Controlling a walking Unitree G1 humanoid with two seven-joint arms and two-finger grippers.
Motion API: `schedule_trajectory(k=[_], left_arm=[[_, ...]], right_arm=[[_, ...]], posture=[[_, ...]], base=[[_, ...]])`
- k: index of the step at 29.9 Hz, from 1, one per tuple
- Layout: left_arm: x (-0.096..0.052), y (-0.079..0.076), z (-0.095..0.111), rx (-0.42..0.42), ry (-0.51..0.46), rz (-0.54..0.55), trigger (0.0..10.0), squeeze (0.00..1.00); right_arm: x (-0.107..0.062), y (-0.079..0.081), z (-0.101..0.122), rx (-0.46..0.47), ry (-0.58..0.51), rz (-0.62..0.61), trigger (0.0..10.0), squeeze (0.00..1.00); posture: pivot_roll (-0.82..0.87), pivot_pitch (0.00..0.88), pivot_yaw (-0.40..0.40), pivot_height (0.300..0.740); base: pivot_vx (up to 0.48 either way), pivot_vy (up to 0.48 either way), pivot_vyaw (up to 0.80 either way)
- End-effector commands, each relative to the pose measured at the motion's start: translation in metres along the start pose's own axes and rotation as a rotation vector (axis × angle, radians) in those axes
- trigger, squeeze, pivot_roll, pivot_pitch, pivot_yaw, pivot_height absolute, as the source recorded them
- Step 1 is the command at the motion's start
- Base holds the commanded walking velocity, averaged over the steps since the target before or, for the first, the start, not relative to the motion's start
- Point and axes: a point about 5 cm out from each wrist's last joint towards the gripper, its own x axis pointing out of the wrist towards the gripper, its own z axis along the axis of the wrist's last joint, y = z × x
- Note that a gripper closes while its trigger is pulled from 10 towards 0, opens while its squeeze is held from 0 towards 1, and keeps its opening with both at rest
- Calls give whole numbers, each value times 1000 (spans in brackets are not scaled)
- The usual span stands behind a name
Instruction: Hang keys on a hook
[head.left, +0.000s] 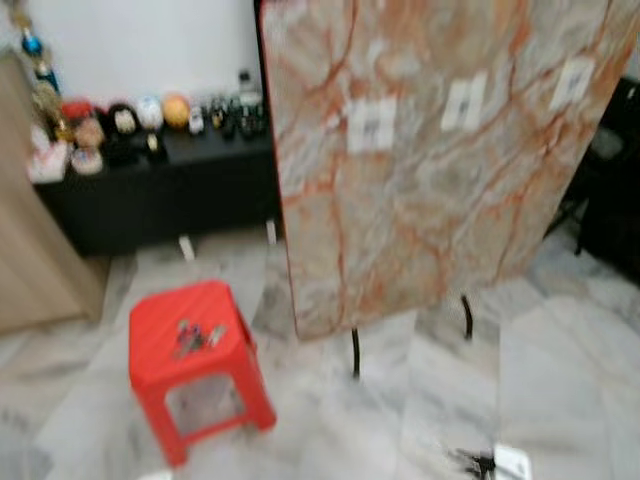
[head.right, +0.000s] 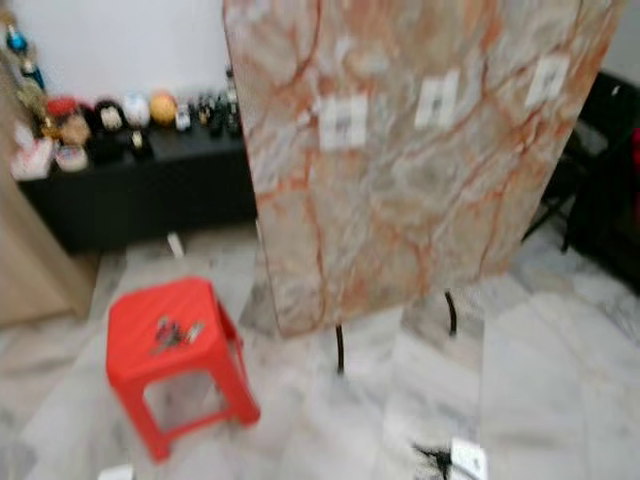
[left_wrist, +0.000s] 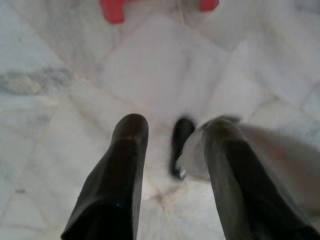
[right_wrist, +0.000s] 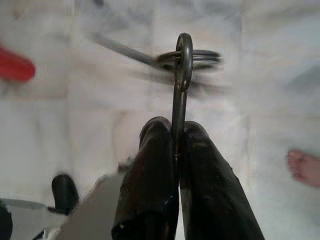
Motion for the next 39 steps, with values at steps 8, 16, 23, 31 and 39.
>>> schedule_trajectory(k=[8,16,23,31,39], left_arm=[[-1,5,-5,-1,17,20,10000,0],[-1,5,-5,-2,18,17,10000,0],[-1,5,-5,2,20,14,10000,0],[-1,4,-6,2,25,8,10000,0],[-2,4,-7,25,28,8,10000,0]], right_arm=[[2,12,7,-25,-36,42,10000,0],[2,13,7,-15,-33,57,10000,0],[2,15,10,-54,-54,82,10000,0],[2,15,11,-75,-70,91,10000,0],[0,15,18,-117,-153,99,10000,0]], posture=[[72,0,-43,740],[71,0,-42,740],[66,0,-40,740],[64,0,-38,740],[52,0,-33,740]], base=[[303,0,373],[296,0,452],[295,0,0],[280,0,208],[0,0,0]])
